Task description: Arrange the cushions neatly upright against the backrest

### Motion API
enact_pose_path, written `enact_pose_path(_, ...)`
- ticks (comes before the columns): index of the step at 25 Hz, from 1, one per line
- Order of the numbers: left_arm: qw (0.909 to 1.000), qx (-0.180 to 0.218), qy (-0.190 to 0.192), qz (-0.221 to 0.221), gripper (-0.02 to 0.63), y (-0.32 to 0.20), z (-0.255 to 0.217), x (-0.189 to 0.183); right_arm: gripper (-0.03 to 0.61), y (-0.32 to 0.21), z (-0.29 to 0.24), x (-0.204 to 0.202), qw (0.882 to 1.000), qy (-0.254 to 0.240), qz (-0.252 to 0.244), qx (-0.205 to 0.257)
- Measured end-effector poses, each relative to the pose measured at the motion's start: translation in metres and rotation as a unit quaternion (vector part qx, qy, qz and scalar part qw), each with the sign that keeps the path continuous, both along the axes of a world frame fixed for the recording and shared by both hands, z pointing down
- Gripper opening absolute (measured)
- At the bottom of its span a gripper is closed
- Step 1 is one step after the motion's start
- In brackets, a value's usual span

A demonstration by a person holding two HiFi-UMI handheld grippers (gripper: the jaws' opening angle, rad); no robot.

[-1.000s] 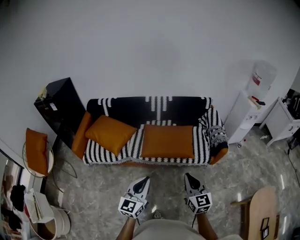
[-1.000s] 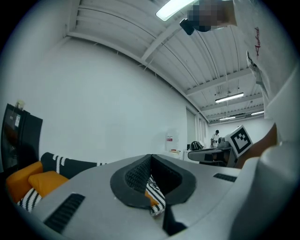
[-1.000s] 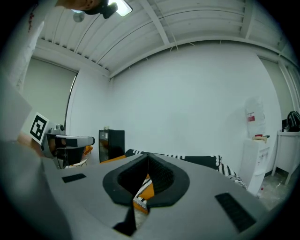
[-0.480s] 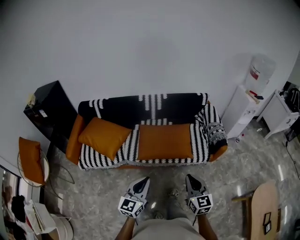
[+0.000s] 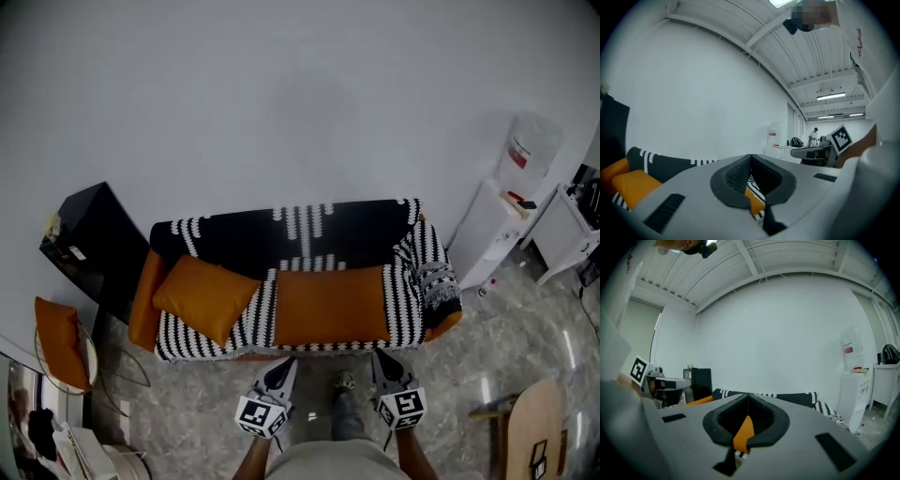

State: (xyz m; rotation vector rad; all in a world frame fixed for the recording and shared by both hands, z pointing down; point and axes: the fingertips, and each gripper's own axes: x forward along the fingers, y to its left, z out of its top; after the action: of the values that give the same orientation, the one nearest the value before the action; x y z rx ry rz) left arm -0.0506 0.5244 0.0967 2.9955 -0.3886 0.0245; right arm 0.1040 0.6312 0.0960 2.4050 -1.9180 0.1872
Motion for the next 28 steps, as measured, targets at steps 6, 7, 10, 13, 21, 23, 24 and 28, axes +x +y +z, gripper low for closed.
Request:
enact_pose_path(6,0.9998,0.002,-0.009,-0.015,0.029,-0.055,-0.007,0.064,0.029,-0.055,-0.004,0.069,1.000,-0.007,-0.013,0.000)
enact_pose_path(7,0.9998,0.001,-0.011,-0.019,0.028,-0.066,-0.009,0.075,0.029,-0.066,-0.006,0.082,1.000,-0.007,-0.016,0.000)
enact_pose_path(10,0.9993,0.001,-0.018,-0.032,0.029,-0.098,-0.010,0.105,0.029,-0.095,-0.014,0.121,1.000,-0.003,-0.022,0.005)
enact_pose_path(13,0.9987,-0.002,-0.024,-0.046,0.028,-0.129,-0.008,0.132,0.029,-0.118,-0.018,0.161,1.000,-0.001,-0.021,0.005)
enact_pose_path(21,0.9954,-0.018,-0.060,-0.073,0.029,-0.173,0.022,0.178,0.029,-0.150,0.004,0.239,1.000,-0.016,-0.017,-0.010)
enact_pose_path(23,0.9944,-0.022,-0.065,-0.080,0.028,-0.185,0.028,0.185,0.029,-0.161,0.012,0.253,1.000,-0.021,-0.016,-0.015)
enact_pose_path(24,0.9937,-0.025,-0.070,-0.084,0.028,-0.191,0.033,0.186,0.029,-0.166,0.017,0.258,0.999,-0.026,-0.017,-0.018)
enact_pose_path(28,0.9894,-0.044,-0.100,-0.095,0.028,-0.205,0.059,0.182,0.029,-0.171,0.046,0.272,0.998,-0.044,-0.015,-0.042)
